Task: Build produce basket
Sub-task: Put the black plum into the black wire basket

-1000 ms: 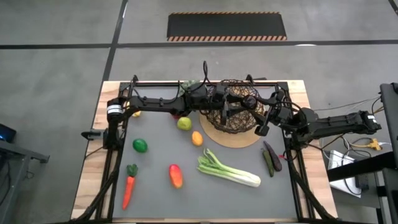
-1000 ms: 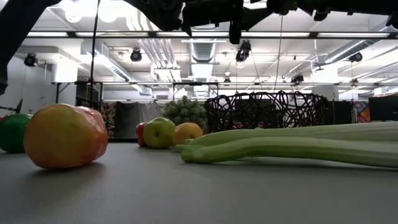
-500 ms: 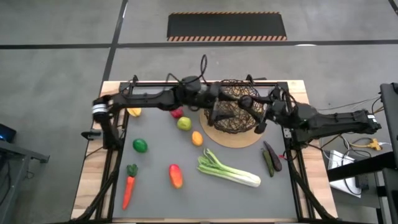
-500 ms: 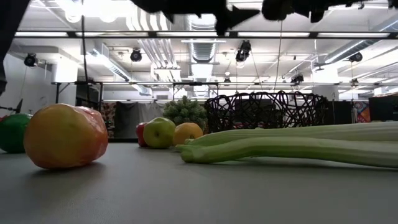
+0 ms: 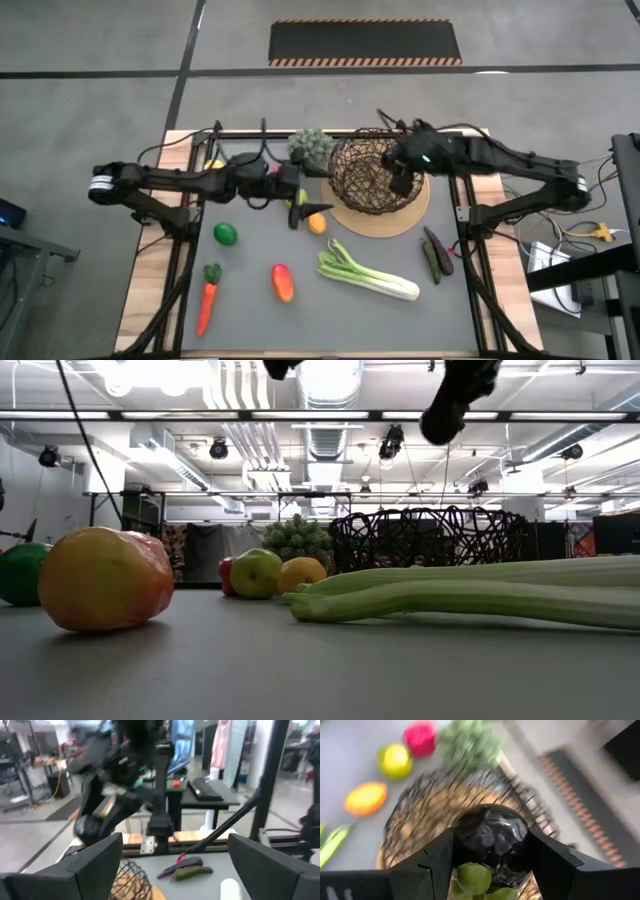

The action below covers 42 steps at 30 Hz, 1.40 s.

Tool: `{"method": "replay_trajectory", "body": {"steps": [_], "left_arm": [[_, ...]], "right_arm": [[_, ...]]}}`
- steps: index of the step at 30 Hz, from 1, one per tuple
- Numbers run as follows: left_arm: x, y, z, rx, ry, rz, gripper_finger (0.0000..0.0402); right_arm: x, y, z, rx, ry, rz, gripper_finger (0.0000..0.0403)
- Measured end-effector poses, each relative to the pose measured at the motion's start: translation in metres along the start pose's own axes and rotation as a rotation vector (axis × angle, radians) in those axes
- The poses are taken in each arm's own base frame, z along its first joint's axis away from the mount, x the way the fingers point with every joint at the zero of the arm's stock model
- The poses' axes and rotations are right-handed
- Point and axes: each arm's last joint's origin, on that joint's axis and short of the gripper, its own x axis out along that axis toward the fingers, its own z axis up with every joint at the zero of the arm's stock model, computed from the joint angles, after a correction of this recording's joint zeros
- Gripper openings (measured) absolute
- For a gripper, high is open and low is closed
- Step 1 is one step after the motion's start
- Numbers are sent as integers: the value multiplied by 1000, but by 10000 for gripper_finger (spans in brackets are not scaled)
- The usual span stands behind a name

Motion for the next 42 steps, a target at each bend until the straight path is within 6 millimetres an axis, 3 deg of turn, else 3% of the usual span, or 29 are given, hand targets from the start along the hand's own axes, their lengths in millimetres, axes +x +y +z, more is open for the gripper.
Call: {"method": "replay_trajectory", "body": {"steps": [6, 13, 19, 25, 31, 37, 42], "left_arm": [[-26, -6, -4, -19, -90, -11, 341], [-42, -7, -3, -17, -143, -8, 341], [-45, -7, 0, -17, -152, -8, 341], [-46, -7, 0, -15, -154, -8, 341], [-46, -7, 0, -14, -155, -8, 341], [-46, -7, 0, -14, -155, -8, 341], [-46, -7, 0, -5, -155, -7, 341]], "right_arm": [[38, -18, 20, -57, 298, 178, 205], [98, -38, 19, -185, 605, 224, 205], [148, -56, 9, -231, 681, 349, 205], [187, -67, 8, -124, 636, 303, 205], [208, -64, 8, -43, 620, 269, 205], [225, -58, 4, 173, 666, 152, 205], [229, -54, 3, 201, 686, 108, 206]]}}
